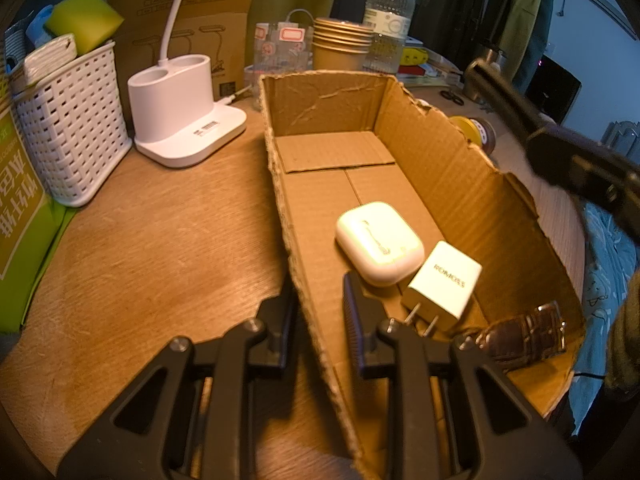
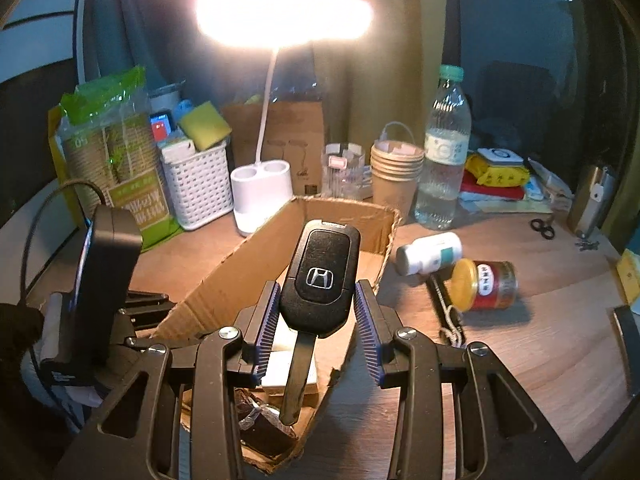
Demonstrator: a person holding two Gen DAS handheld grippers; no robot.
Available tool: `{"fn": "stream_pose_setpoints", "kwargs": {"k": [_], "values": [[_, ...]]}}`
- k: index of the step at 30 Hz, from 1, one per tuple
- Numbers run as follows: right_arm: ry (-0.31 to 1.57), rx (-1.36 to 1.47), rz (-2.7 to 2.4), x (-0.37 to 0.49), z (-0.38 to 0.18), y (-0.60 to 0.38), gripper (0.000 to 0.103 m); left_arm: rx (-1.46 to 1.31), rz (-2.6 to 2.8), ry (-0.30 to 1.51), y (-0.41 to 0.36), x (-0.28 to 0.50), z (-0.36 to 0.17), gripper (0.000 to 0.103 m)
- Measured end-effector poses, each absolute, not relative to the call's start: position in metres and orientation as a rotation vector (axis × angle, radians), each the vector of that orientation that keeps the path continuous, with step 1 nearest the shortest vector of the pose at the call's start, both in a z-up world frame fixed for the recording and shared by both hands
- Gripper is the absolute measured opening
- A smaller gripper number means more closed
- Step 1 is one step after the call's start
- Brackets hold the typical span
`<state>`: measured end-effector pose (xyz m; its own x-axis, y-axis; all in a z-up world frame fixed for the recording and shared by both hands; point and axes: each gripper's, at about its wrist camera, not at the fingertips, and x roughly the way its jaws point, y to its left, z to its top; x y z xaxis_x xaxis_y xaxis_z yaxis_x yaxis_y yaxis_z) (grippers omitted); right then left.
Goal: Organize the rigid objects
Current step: 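Carry the car key into the box and release it beside the earbuds case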
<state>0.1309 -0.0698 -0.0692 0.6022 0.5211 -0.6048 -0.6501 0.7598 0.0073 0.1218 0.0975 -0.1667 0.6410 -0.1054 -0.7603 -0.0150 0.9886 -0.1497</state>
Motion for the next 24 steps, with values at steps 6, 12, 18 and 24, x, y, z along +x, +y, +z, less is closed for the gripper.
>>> {"fn": "stream_pose_setpoints", "kwargs": {"k": [6, 12, 18, 24], "values": [[0.656, -0.244, 0.666, 0.137, -0.083, -0.066, 0.040, -0.147, -0.052, 0.874, 0.097, 0.122, -0.167, 0.024], [0.679, -0.246, 0.659, 0.141, -0.090, -0.065, 0.040, -0.147, -0.052, 0.874, 0.097, 0.122, -0.167, 0.024], [0.680, -0.250, 0.655, 0.140, -0.091, -0.064, 0.040, -0.147, -0.052, 0.874, 0.097, 0.122, -0.167, 0.024], [0.680, -0.252, 0.656, 0.140, -0.090, -0.064, 0.040, -0.147, -0.051, 0.875, 0.097, 0.122, -0.167, 0.024]]}}
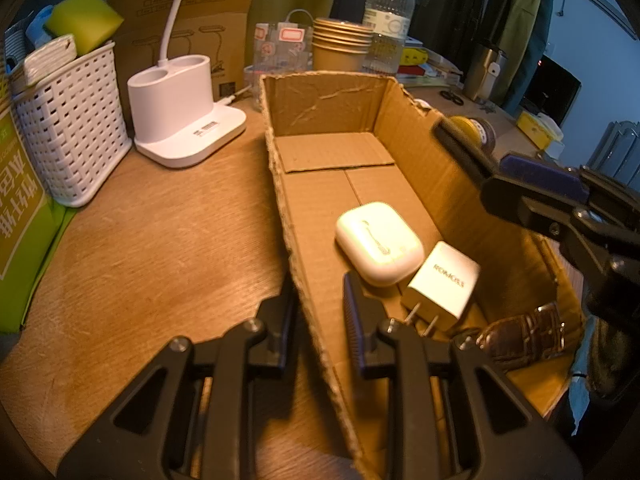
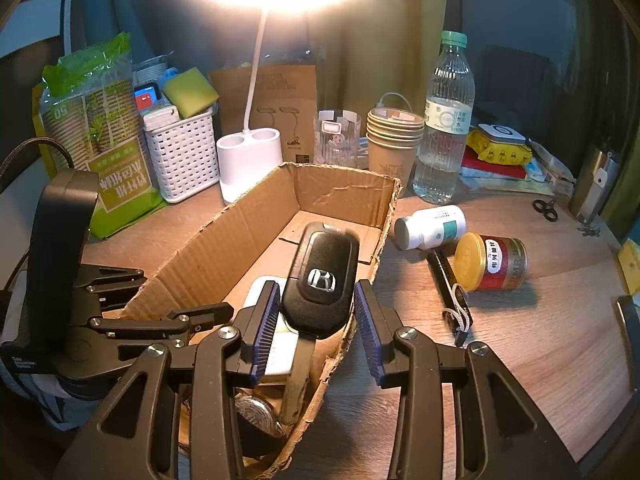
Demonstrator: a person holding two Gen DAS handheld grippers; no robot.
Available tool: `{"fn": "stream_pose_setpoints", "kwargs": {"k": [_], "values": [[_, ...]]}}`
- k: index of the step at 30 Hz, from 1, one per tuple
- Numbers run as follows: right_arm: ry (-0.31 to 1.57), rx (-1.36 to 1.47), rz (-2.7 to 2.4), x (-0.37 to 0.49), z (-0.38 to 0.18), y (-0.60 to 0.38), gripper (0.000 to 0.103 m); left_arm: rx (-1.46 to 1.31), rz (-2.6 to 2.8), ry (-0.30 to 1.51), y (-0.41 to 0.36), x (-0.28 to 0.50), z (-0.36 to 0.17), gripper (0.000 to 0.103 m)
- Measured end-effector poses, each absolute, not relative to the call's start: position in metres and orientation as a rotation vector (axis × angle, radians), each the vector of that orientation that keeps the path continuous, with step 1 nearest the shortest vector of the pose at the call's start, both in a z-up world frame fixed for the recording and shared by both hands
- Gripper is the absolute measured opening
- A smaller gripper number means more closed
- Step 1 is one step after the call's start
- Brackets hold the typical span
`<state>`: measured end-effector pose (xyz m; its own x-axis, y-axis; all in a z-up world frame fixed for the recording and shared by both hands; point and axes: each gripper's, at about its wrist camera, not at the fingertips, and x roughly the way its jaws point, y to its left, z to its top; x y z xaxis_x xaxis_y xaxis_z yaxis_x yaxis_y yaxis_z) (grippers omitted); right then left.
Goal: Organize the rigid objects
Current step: 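Carry the car key into the box and release it beside the earbuds case, then move the right gripper to the black flashlight with cord lanyard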
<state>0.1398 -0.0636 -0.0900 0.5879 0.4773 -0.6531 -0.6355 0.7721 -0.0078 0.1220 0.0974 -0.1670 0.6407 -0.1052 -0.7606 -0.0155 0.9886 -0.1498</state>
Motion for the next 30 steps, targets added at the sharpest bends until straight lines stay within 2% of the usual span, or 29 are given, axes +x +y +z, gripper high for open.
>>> {"fn": "stream_pose_setpoints", "kwargs": {"k": [30], "values": [[0.638, -0.206, 0.601, 0.145, -0.075, -0.089, 0.041, -0.146, -0.053, 0.875, 0.096, 0.122, -0.167, 0.025]]}}
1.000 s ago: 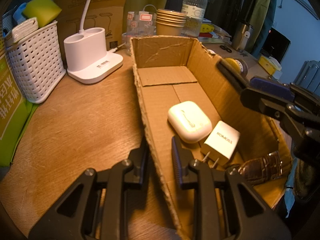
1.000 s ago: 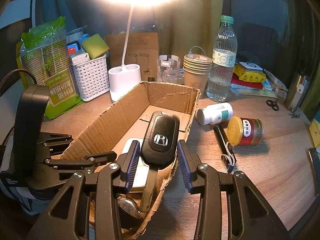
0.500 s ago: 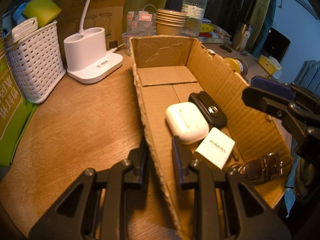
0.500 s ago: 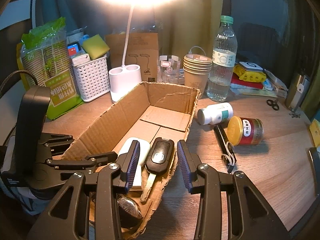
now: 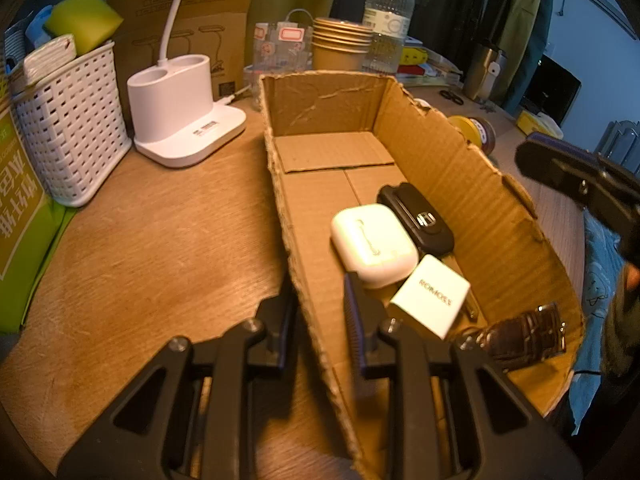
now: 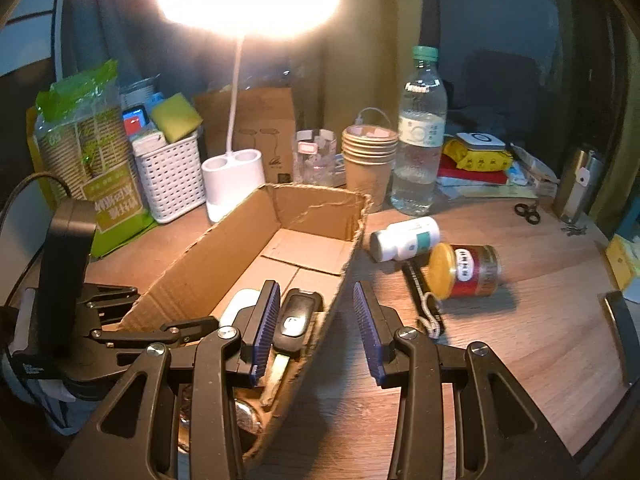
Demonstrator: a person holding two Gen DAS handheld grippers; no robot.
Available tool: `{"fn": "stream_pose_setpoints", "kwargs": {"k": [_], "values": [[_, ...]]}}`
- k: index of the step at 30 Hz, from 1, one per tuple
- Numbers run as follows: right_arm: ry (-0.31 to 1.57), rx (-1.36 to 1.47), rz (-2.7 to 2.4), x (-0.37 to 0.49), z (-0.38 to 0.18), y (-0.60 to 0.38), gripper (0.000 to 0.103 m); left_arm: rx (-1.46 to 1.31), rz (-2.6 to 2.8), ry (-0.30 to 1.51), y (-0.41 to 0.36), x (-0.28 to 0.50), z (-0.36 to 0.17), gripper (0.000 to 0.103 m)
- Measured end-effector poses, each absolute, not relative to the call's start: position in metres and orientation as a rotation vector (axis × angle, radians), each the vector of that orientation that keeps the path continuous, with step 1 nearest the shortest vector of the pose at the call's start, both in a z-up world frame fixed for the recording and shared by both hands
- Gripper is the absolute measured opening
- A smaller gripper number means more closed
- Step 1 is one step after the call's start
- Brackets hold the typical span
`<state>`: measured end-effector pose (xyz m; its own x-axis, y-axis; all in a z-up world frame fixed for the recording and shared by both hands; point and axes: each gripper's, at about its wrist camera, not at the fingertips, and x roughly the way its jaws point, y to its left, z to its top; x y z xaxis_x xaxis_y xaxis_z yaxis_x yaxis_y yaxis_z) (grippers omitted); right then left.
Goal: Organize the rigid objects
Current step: 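Move the right gripper to the black flashlight with cord lanyard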
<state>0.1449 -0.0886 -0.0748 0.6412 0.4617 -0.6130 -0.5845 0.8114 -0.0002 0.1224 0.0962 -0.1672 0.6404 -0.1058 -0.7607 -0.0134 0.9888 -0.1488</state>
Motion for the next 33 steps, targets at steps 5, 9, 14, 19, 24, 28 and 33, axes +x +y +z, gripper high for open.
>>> {"fn": "stream_pose_setpoints", "kwargs": {"k": [5, 9, 14, 19, 24, 28, 33], "values": [[0.632, -0.184, 0.560, 0.153, -0.072, -0.104, 0.041, -0.145, -0.053, 0.875, 0.096, 0.122, -0.167, 0.025], [0.631, -0.168, 0.520, 0.161, -0.073, -0.116, 0.041, -0.145, -0.053, 0.875, 0.096, 0.122, -0.167, 0.025], [0.641, -0.157, 0.485, 0.171, -0.078, -0.127, 0.041, -0.145, -0.053, 0.875, 0.096, 0.122, -0.167, 0.025], [0.664, -0.152, 0.454, 0.181, -0.089, -0.134, 0.041, -0.145, -0.053, 0.875, 0.096, 0.122, -0.167, 0.025], [0.690, -0.150, 0.436, 0.191, -0.099, -0.138, 0.042, -0.145, -0.053, 0.875, 0.096, 0.122, -0.167, 0.025], [0.716, -0.149, 0.424, 0.201, -0.110, -0.141, 0.042, -0.145, -0.053, 0.875, 0.096, 0.122, -0.167, 0.025], [0.744, -0.150, 0.413, 0.211, -0.120, -0.143, 0.042, -0.145, -0.053, 0.875, 0.096, 0.122, -0.167, 0.025]]}}
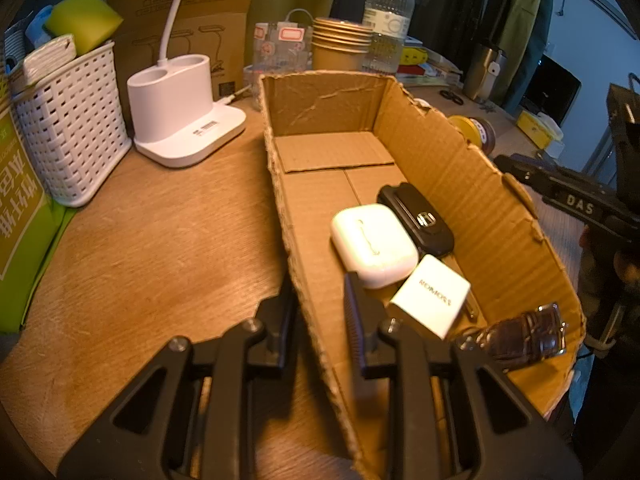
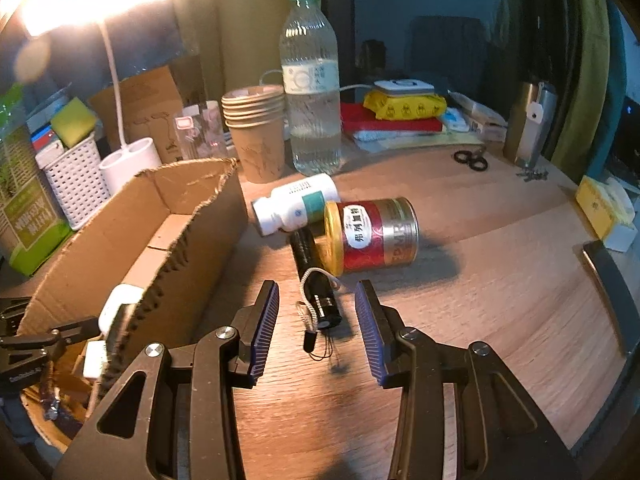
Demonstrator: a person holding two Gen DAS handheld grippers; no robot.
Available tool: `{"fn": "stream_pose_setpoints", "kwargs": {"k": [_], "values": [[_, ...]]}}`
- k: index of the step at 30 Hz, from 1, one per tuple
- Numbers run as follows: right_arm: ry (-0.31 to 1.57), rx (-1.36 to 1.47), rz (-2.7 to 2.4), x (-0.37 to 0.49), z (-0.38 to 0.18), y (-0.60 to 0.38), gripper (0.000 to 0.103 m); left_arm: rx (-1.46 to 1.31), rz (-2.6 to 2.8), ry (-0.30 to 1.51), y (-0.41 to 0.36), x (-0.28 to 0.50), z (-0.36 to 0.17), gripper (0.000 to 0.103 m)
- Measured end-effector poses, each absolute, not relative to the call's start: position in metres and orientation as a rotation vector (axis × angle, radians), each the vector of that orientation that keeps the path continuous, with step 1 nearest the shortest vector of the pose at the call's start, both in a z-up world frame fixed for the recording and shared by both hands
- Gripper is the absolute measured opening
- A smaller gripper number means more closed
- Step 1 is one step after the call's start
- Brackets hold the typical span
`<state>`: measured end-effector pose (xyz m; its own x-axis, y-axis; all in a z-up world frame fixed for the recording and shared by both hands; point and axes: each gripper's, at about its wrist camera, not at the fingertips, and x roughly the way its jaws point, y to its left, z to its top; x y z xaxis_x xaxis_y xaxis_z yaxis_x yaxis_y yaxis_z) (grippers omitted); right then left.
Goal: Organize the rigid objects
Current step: 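Move the right gripper to the black flashlight with cord lanyard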
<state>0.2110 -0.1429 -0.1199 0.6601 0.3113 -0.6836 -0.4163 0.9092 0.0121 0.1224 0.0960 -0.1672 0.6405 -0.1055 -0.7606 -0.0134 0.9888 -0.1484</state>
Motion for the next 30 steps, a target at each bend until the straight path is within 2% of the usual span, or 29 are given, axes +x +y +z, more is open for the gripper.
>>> {"fn": "stream_pose_setpoints", "kwargs": {"k": [30], "values": [[0.878, -0.221, 0.406, 0.254, -0.155, -0.116, 0.042, -0.146, -0.053, 0.875, 0.096, 0.122, -0.167, 0.025]]}}
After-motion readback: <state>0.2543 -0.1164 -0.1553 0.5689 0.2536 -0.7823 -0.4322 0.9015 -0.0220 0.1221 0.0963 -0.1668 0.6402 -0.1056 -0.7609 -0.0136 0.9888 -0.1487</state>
